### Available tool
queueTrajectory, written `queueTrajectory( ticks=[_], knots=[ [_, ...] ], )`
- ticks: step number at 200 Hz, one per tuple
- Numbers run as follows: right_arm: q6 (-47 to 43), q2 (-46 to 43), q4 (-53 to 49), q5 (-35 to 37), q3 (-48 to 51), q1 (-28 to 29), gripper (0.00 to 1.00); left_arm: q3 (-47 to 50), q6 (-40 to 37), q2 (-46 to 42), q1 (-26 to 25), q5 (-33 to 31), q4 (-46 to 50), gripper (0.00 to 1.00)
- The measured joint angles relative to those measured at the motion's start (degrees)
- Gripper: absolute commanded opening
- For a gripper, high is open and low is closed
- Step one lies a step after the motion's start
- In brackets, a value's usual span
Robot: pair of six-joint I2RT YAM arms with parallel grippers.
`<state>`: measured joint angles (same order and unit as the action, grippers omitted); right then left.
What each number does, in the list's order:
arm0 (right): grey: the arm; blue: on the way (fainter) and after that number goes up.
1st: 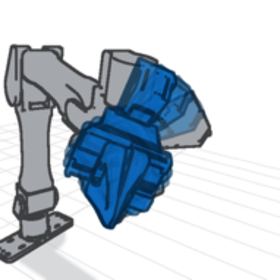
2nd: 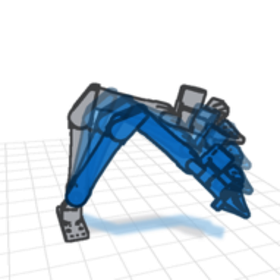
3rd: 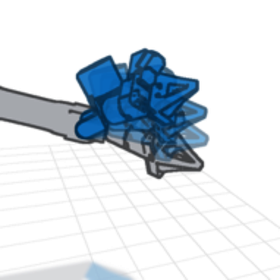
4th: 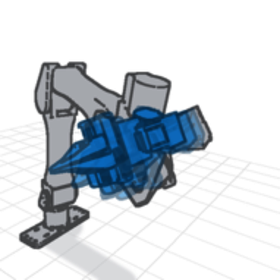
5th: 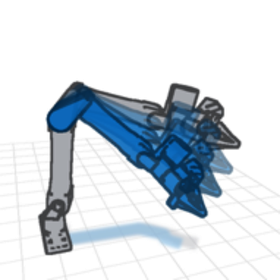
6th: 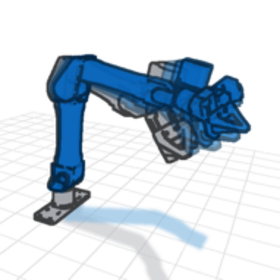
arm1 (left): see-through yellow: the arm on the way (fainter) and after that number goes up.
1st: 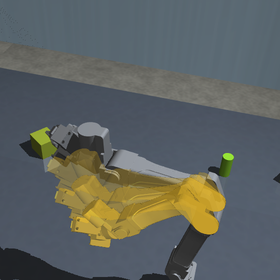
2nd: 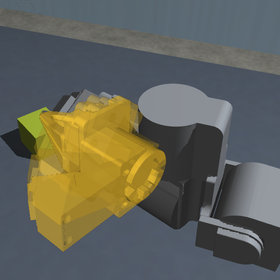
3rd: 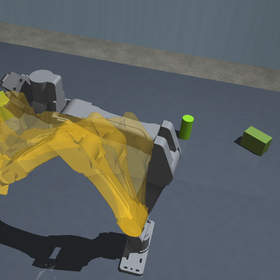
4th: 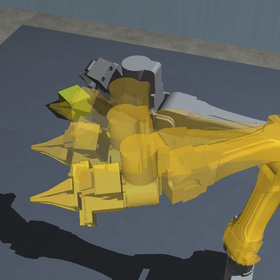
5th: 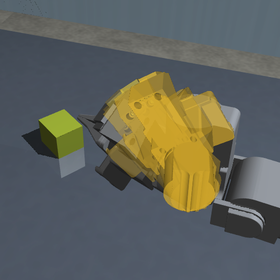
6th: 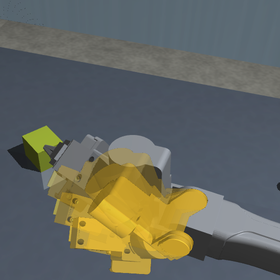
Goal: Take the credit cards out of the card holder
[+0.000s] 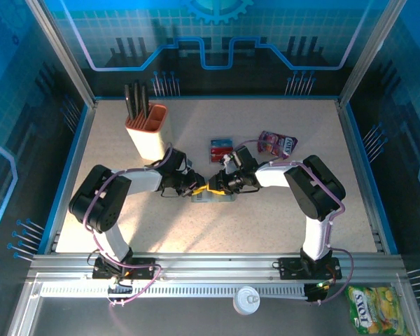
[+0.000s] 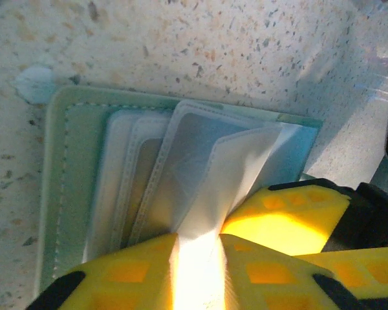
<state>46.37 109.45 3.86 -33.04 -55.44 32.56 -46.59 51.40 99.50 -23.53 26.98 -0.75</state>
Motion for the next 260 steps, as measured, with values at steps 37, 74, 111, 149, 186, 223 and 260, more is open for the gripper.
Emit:
queueTrajectory(
  ticks=[37, 74, 111, 149, 186, 223, 260],
  knots=[
    [0.3, 0.0, -0.6, 1.1, 0.0, 0.0, 0.24, -0.2, -0.4, -0.3, 0.0, -0.3, 0.5, 0.32],
    [0.9, 0.0, -0.6, 1.1, 0.4, -0.4, 0.21, -0.3, -0.5, -0.9, 0.0, -1.1, 1.5, 0.34],
    [1.6, 0.1, -0.1, 0.6, 0.8, -0.8, 0.18, -0.3, -0.5, -1.2, 0.0, -1.5, 2.0, 0.35],
    [2.7, 0.6, 1.4, -0.9, 1.4, -1.5, 0.15, -0.5, -0.5, -1.2, 0.0, -1.6, 2.2, 0.36],
    [3.6, 1.0, 2.6, -2.2, 1.9, -2.1, 0.10, -0.6, -0.5, -1.2, 0.0, -1.9, 2.6, 0.38],
    [4.2, 1.4, 3.4, -3.0, 2.3, -2.5, 0.04, -1.0, -0.5, -1.2, 0.0, -1.9, 3.1, 0.37],
    [4.3, 1.6, 4.3, -3.7, 2.6, -2.7, 0.03, -1.7, -0.4, -0.5, -0.2, -1.9, 3.5, 0.33]
  ],
)
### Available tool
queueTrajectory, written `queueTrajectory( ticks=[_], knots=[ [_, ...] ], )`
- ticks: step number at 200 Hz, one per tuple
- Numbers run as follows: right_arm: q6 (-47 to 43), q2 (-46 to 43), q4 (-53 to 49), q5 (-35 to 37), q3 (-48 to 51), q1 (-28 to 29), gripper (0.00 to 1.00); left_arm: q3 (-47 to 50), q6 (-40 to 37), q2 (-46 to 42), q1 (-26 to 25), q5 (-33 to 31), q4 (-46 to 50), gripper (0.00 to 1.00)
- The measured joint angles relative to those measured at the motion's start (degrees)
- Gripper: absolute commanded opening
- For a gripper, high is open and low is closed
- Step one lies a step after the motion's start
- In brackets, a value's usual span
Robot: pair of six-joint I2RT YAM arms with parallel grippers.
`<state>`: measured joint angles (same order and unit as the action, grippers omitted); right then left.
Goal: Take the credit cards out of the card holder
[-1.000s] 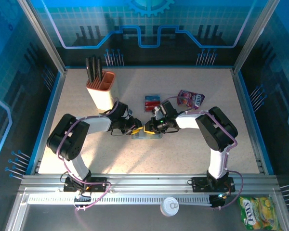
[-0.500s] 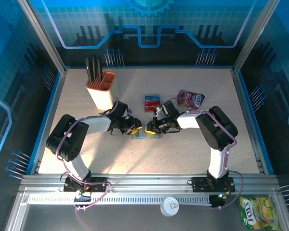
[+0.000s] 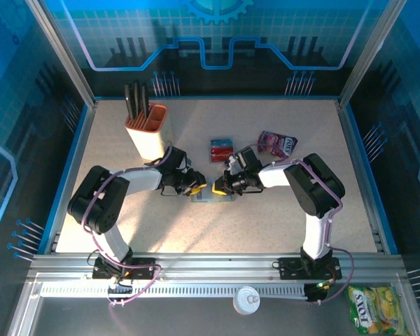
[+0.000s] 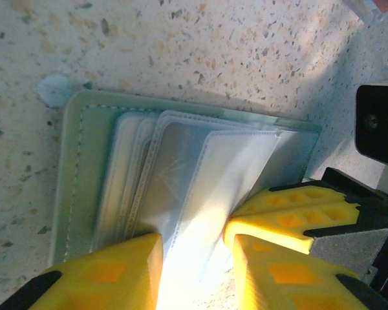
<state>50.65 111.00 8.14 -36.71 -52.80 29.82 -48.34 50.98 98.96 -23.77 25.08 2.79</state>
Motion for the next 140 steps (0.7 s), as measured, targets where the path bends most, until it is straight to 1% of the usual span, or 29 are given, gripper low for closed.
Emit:
queueTrajectory(
  ticks=[74, 96, 109, 127, 134, 140],
  knots=[
    [0.2, 0.1, 0.6, -0.4, 0.3, -0.2, 0.03, -2.4, -0.1, 1.4, -1.6, 0.2, 1.0, 0.29],
    [0.4, 0.1, 0.9, -0.5, 0.3, -0.2, 0.03, -2.4, -0.1, 1.4, -1.6, 0.2, 1.1, 0.22],
    [0.4, 0.1, 0.9, -0.7, 0.3, -0.2, 0.03, -2.4, -0.1, 1.4, -1.6, 0.2, 1.0, 0.20],
    [0.4, 0.1, 0.9, -0.8, 0.3, -0.3, 0.03, -2.4, -0.1, 1.1, -1.6, 0.2, 1.0, 0.20],
    [0.4, 0.1, 1.0, -0.9, 0.4, -0.3, 0.03, -2.4, -0.1, 1.1, -1.6, 0.2, 0.9, 0.22],
    [0.4, 0.1, 1.0, -0.9, 0.4, -0.3, 0.03, -2.4, -0.1, 1.1, -1.6, 0.2, 0.9, 0.26]
  ],
)
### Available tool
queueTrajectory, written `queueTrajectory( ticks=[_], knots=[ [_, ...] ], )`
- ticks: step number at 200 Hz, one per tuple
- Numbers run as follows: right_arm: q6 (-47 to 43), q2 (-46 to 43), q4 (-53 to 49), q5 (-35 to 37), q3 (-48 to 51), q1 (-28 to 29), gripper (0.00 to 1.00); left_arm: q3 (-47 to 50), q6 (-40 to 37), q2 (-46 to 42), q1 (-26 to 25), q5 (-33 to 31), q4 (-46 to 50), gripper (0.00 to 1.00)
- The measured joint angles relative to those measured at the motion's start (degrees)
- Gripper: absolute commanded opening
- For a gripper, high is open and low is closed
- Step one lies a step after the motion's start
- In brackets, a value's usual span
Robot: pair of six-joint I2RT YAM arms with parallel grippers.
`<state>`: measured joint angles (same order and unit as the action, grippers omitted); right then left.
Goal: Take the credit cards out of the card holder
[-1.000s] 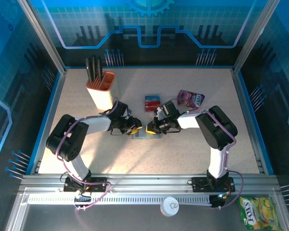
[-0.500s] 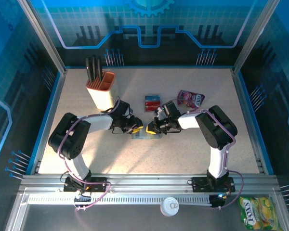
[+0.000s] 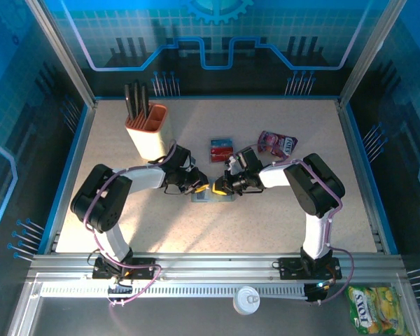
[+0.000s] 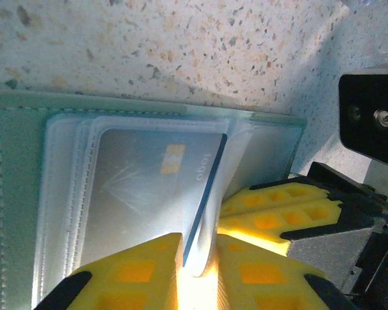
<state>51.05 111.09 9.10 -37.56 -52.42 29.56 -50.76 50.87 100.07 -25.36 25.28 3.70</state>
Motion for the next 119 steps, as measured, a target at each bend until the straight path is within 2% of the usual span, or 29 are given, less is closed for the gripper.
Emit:
queueTrajectory(
  ticks=[13, 61, 119],
  knots=[
    [0.0, 0.0, 0.0, 0.0, 0.0, 0.0, 0.03, 0.0, -0.1, 0.0, 0.0, 0.0, -0.1, 0.31],
    [0.0, -0.9, -1.0, 0.6, 0.4, 0.0, 0.03, -0.5, 0.1, 0.0, 0.0, 0.0, -0.5, 0.35],
    [-0.5, -5.1, -7.2, 3.0, 1.0, 0.0, 0.04, -1.1, 0.1, 0.0, 0.0, 0.5, -1.4, 0.33]
  ],
)
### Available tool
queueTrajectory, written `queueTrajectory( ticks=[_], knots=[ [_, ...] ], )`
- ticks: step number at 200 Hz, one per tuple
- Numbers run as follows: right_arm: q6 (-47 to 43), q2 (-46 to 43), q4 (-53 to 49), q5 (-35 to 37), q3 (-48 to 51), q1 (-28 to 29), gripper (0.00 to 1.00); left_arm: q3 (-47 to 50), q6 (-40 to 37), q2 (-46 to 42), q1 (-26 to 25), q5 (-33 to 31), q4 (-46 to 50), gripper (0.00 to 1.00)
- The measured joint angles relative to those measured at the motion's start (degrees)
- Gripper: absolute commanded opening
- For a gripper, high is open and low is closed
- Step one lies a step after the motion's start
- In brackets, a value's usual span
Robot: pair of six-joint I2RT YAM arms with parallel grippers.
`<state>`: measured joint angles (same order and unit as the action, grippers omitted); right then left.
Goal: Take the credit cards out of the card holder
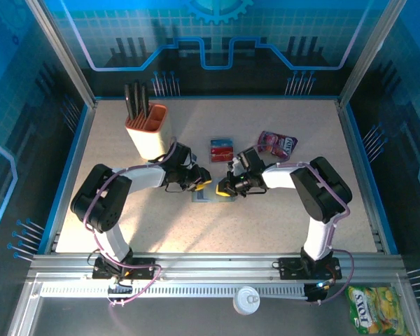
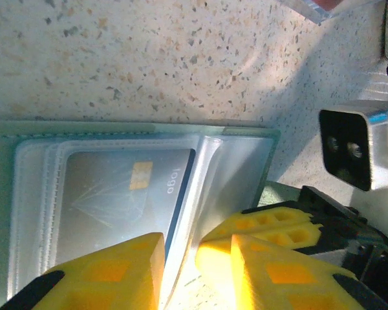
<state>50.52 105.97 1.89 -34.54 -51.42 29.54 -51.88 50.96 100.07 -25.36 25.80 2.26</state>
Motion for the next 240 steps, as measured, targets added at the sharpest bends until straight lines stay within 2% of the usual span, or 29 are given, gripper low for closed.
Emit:
queueTrajectory(
  ticks=[74, 126, 163, 240],
  knots=[
    [-4.9, -10.6, -10.4, 4.9, -0.8, -4.2, 0.05, -2.8, 0.1, 0.5, -2.3, 2.0, 0.0, 0.28],
    [-6.9, -13.4, -13.8, 6.3, -0.8, -6.4, 0.05, -5.3, 0.2, 4.3, -3.6, 2.6, -1.3, 0.25],
    [-7.7, -14.7, -15.8, 7.1, -0.7, -6.8, 0.05, -8.1, 1.1, 8.1, -4.9, 3.5, -1.9, 0.34],
    [-8.2, -15.0, -16.5, 7.1, -0.7, -7.0, 0.05, -10.2, 1.6, 9.8, -5.7, 4.3, -3.0, 0.38]
  ],
)
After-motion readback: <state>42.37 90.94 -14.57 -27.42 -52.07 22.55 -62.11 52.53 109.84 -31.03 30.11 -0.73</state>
